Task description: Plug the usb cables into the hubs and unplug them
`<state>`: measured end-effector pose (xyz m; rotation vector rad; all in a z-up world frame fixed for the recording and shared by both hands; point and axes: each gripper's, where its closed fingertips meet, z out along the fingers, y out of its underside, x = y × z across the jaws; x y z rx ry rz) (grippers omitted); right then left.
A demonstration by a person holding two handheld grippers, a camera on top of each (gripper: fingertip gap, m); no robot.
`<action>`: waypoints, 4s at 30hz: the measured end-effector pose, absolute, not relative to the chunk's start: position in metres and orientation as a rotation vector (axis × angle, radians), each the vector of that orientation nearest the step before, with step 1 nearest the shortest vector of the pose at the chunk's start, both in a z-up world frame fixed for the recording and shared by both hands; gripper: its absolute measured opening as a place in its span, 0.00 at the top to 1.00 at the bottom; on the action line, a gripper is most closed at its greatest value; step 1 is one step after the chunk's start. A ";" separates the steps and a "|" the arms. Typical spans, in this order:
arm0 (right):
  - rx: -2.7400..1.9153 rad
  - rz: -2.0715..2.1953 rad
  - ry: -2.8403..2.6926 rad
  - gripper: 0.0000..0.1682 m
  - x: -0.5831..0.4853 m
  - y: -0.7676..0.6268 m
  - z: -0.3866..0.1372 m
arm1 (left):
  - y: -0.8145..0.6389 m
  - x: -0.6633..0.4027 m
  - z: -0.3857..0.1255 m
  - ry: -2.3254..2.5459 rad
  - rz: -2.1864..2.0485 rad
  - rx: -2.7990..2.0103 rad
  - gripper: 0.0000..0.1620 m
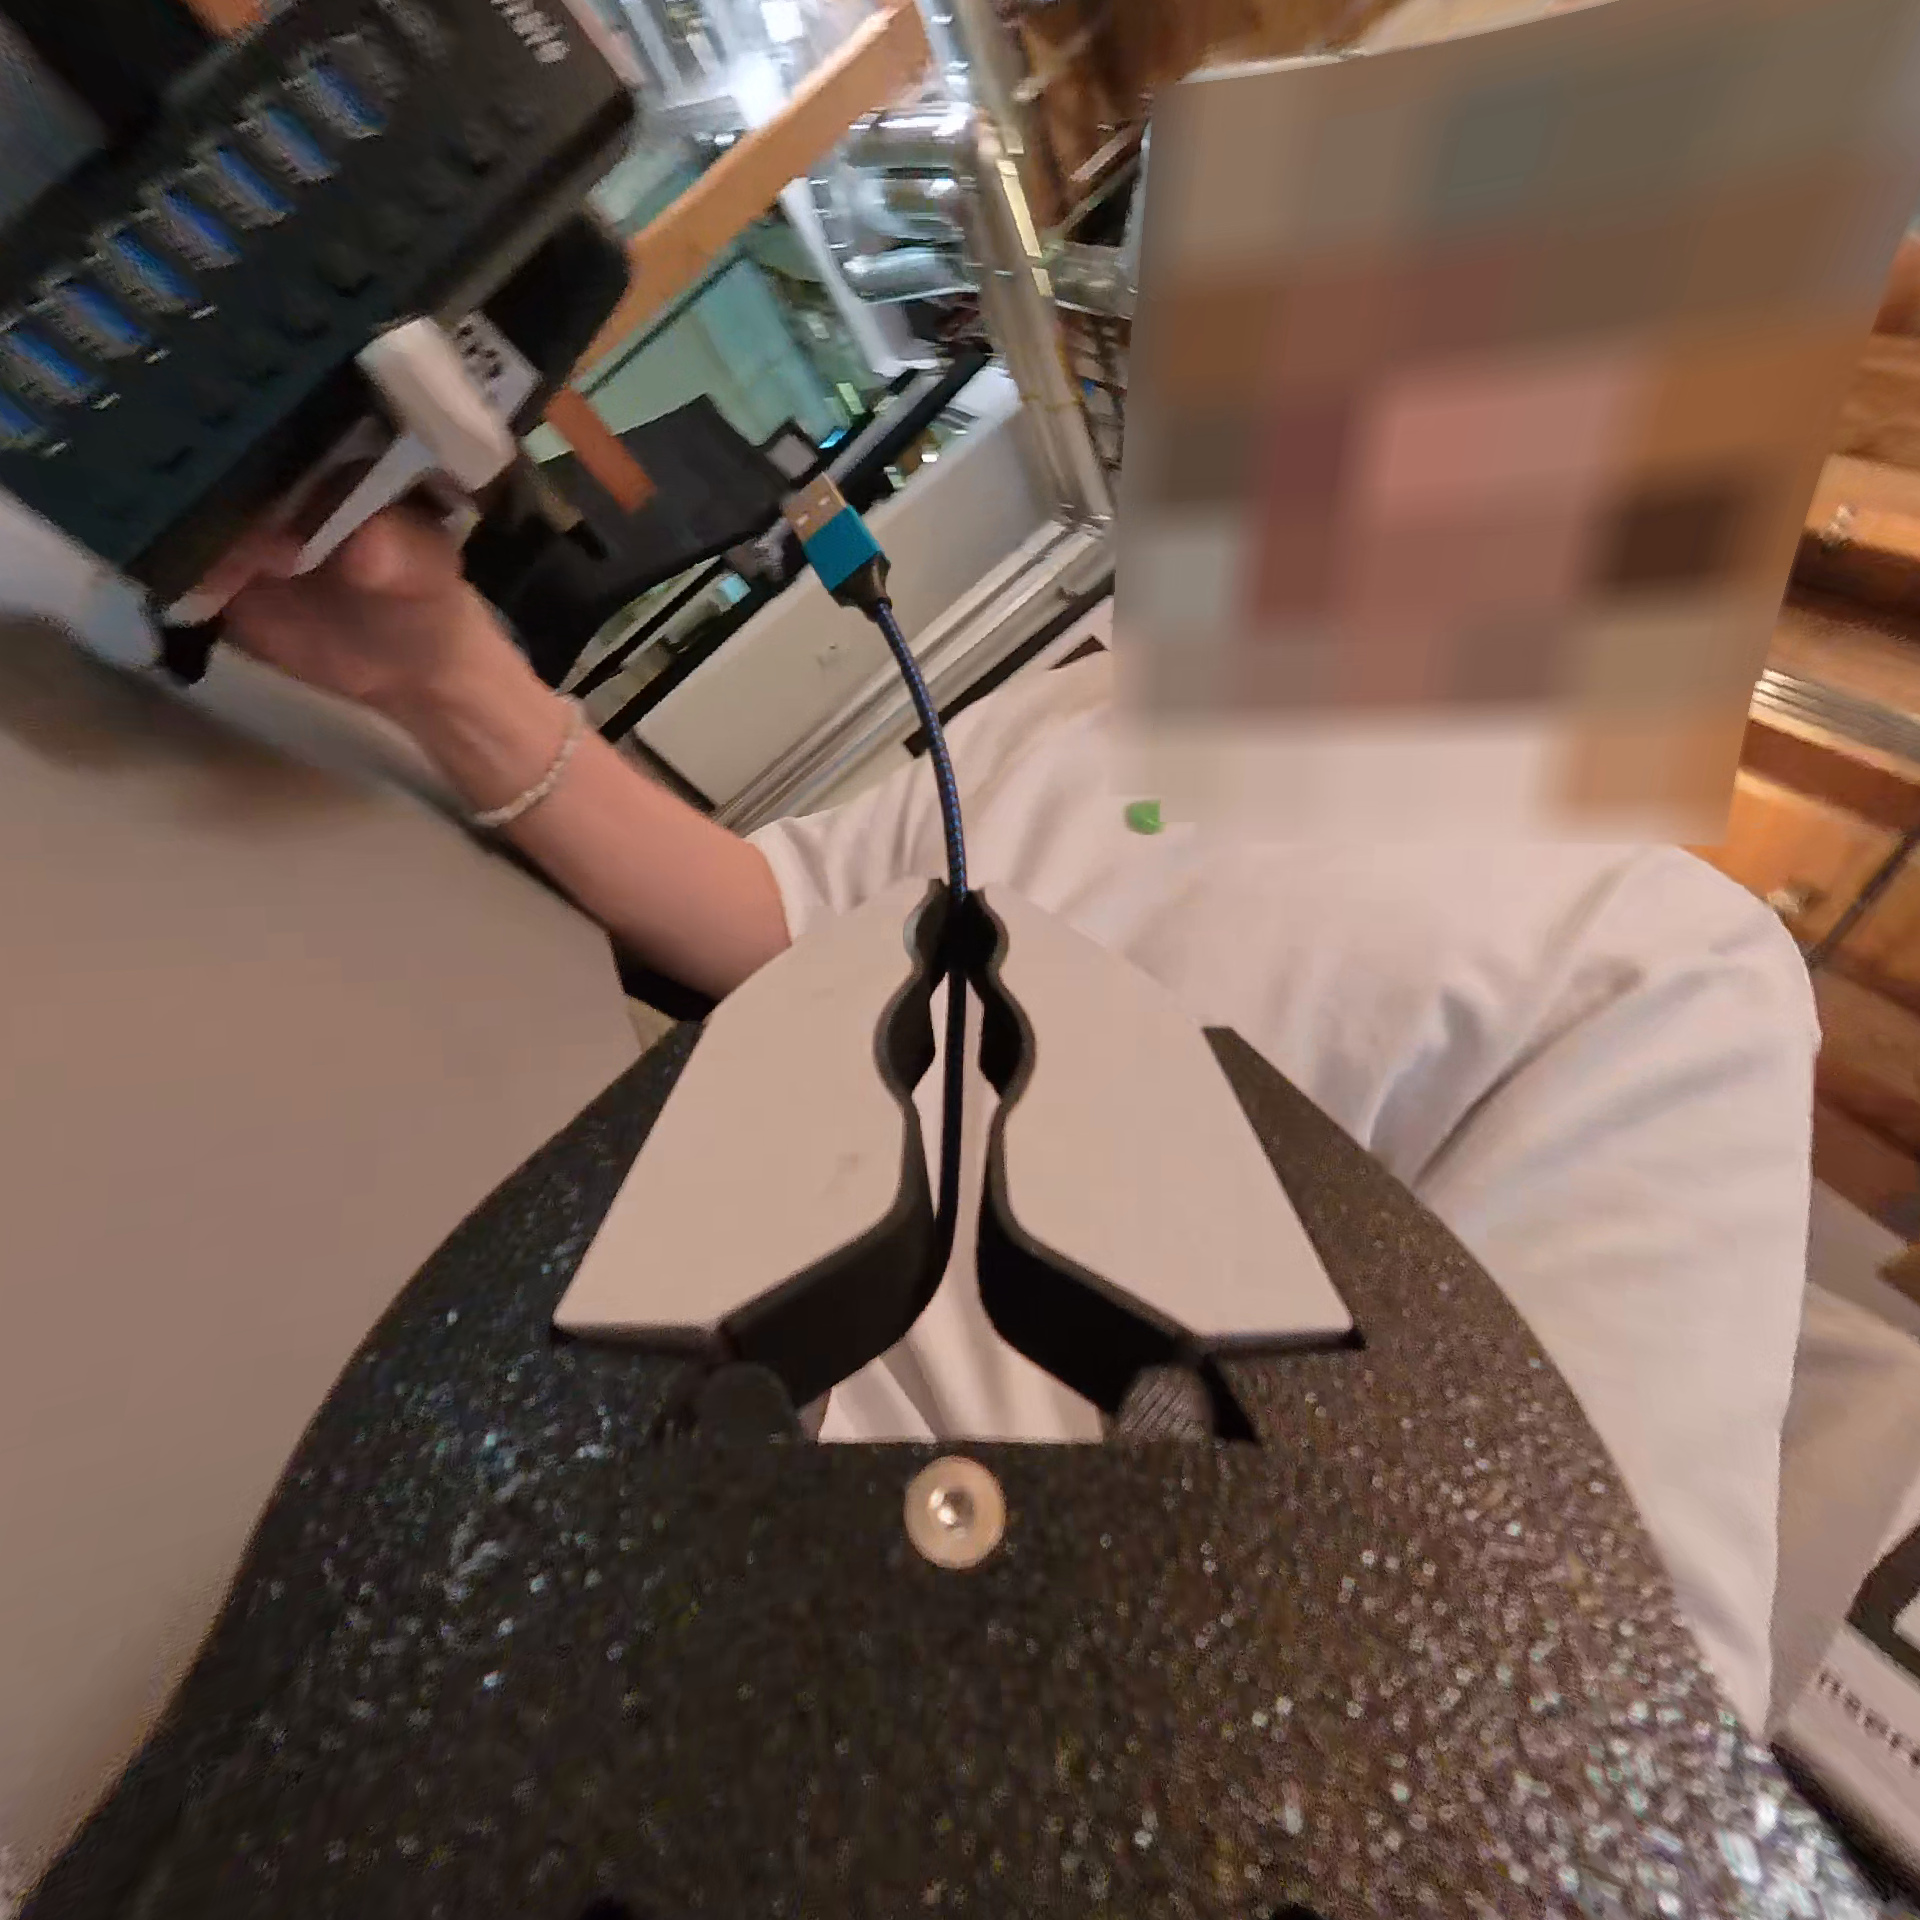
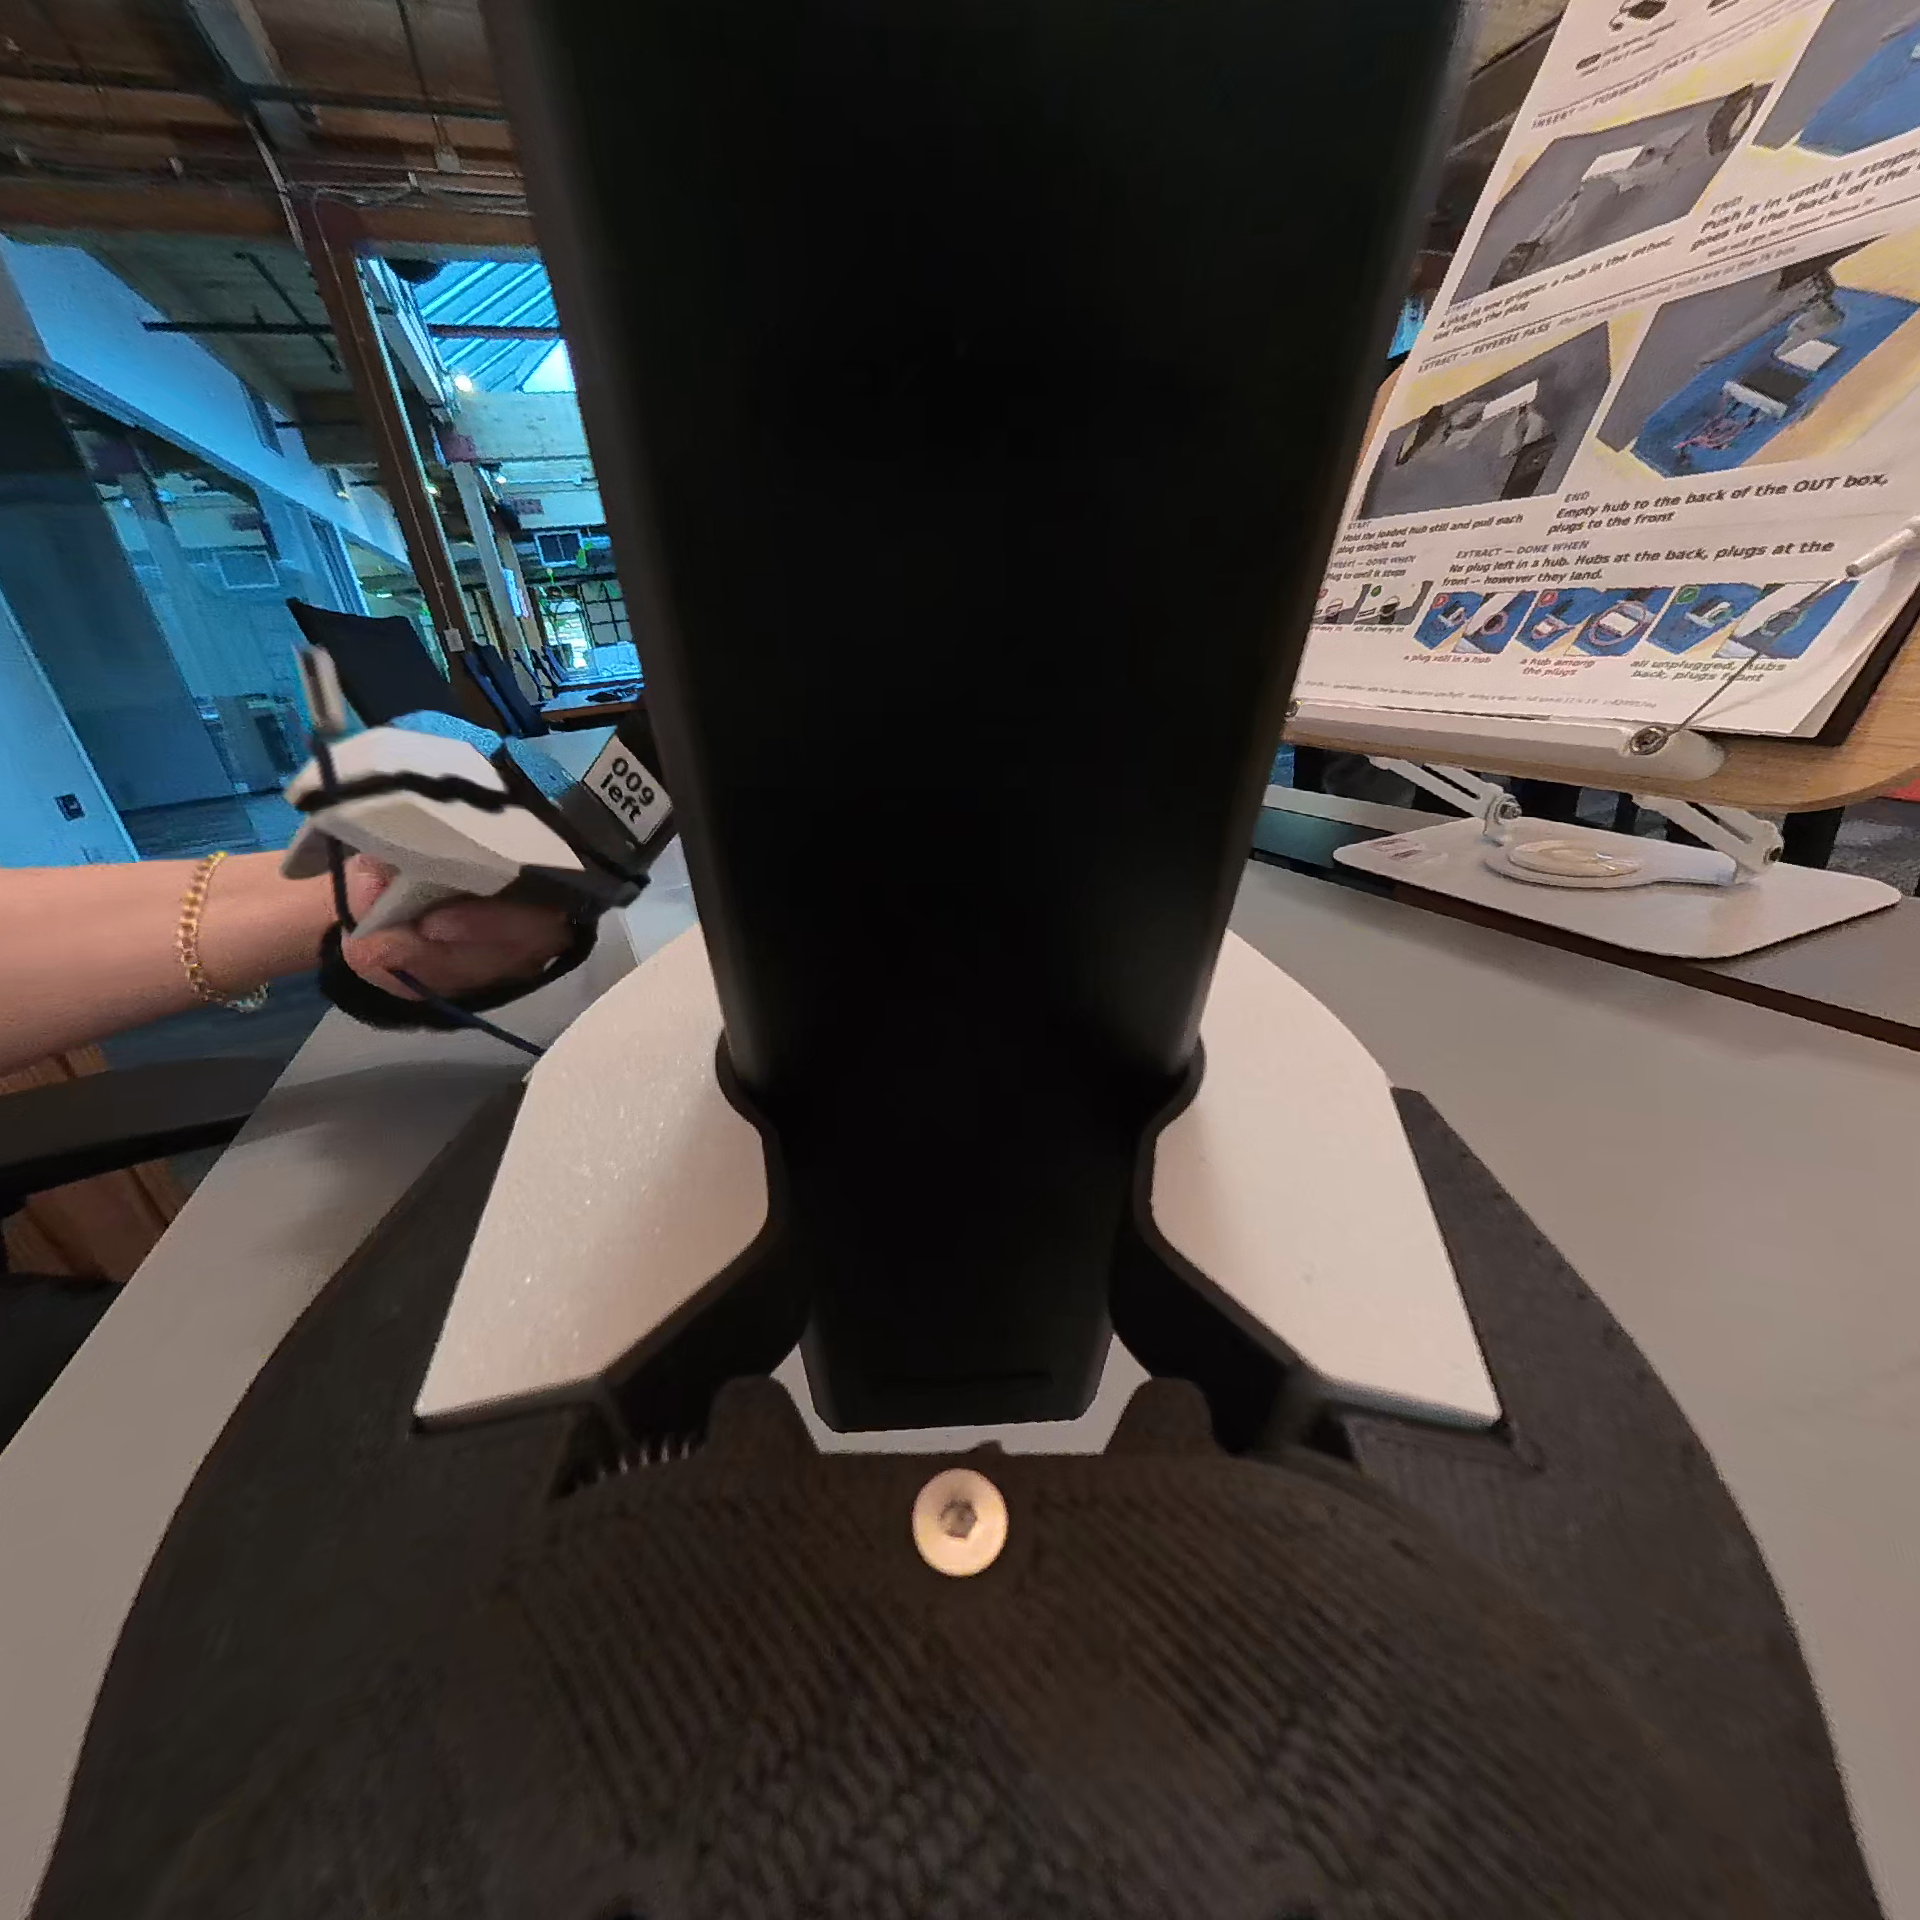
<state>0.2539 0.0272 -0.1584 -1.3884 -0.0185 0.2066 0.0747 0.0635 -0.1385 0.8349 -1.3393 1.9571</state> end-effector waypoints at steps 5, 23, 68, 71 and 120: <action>-1.411 0.201 -0.043 0.56 0.250 0.030 -0.161 | 0.063 0.062 -0.116 -1.352 2.103 0.536 0.99; -1.049 0.675 -0.200 0.56 0.220 -0.019 -0.114 | 0.070 0.113 -0.158 -2.337 1.826 1.259 0.99; -1.203 0.669 -0.317 0.56 0.196 -0.004 -0.137 | 0.060 0.154 -0.282 -2.385 1.055 1.958 0.89; -1.208 0.669 -0.323 0.56 0.195 -0.004 -0.138 | 0.059 0.156 -0.285 -2.413 1.037 1.963 0.97; -1.475 0.656 -0.399 0.56 0.176 0.023 -0.171 | 0.028 0.194 -0.179 -3.479 0.504 1.085 0.99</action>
